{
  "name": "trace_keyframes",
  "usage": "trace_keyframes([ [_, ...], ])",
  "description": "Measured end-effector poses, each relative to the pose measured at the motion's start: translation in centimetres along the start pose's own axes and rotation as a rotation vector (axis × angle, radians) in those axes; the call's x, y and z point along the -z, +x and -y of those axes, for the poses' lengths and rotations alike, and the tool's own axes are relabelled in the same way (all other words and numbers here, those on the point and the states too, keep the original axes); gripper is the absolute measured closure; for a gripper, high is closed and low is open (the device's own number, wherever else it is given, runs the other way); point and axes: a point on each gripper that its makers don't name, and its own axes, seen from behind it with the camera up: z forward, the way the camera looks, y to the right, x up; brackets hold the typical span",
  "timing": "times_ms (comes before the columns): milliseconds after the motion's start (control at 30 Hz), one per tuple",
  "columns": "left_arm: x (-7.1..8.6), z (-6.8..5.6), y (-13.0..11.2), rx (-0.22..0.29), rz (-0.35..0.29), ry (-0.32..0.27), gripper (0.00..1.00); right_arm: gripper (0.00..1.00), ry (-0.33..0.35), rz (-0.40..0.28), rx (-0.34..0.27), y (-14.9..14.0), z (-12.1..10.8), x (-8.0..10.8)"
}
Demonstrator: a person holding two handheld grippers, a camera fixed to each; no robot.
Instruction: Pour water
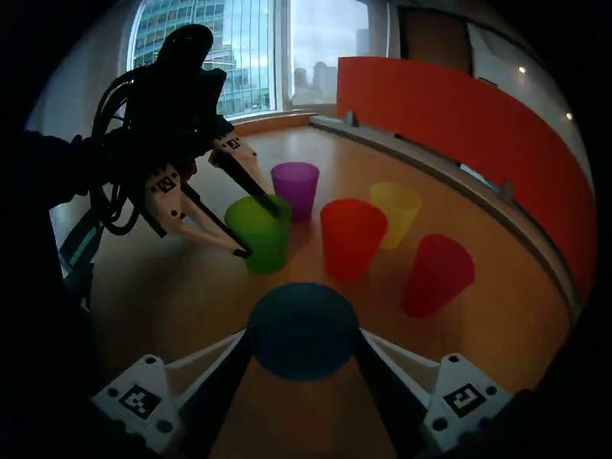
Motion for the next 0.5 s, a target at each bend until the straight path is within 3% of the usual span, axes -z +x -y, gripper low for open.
trace_keyframes([
  [500, 0.75, 0.13, 0.78, 0.000, -0.023, 0.010, 0.13, 0.08, -0.011, -0.035, -0.028, 0.56, 0.01, 0.47],
])
